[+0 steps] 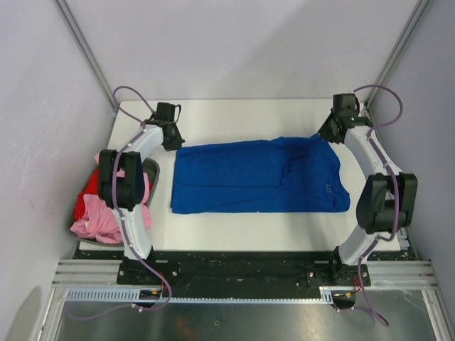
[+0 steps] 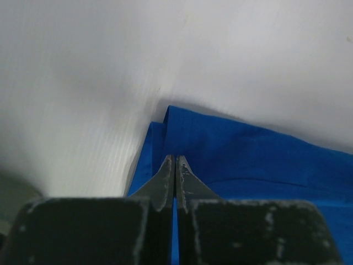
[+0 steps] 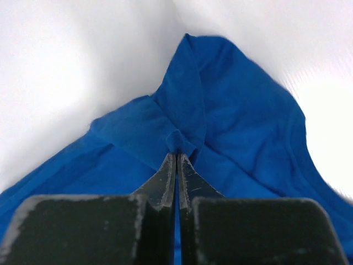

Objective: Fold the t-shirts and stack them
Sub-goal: Fold the other side of the tshirt into a rectangle

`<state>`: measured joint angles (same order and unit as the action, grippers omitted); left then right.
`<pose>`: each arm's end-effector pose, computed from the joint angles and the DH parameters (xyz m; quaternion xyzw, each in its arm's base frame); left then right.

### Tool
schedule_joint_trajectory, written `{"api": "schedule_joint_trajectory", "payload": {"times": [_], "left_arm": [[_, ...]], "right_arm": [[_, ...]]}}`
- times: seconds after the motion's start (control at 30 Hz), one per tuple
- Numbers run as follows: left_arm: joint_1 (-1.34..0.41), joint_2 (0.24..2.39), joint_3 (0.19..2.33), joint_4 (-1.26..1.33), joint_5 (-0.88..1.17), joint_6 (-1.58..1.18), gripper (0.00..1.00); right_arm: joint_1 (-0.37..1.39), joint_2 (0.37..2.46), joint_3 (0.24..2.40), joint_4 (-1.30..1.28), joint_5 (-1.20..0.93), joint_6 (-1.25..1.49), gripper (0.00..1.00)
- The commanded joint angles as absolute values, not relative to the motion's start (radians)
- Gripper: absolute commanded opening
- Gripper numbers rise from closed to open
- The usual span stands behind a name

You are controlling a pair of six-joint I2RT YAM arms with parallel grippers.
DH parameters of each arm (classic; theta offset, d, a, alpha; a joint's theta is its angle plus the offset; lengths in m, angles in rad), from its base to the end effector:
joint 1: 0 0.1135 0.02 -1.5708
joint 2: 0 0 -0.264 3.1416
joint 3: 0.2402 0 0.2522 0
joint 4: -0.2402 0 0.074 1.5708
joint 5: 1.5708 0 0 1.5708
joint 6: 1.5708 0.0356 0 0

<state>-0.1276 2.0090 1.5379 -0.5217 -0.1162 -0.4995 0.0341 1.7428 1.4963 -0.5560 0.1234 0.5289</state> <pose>0.4342 -0.0516 0.2032 -0.1932 0.9374 -0.0348 0.2878 0.3933 0.0090 0.2934 0.2490 0.8915 0.0490 0.3752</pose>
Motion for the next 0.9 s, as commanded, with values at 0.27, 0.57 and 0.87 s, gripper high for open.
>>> {"api": "schedule_joint_trajectory", "payload": {"times": [0.27,0.57,0.87], "left_arm": [[-0.122,1.817,1.353,-0.449,-0.086,-0.508,0.00],[-0.122,1.753,1.320,-0.447,-0.069,-0.513,0.00],[-0.126,1.725,1.184,-0.419,-0.054,-0.530,0.00]], "right_arm": [[0.039,1.460,1.274,-0.586,0.149,0.553,0.00],[0.055,1.381,1.246,-0.623,0.141,0.550,0.00],[0.048,1.326,1.069,-0.591,0.136,0.563,0.00]]}}
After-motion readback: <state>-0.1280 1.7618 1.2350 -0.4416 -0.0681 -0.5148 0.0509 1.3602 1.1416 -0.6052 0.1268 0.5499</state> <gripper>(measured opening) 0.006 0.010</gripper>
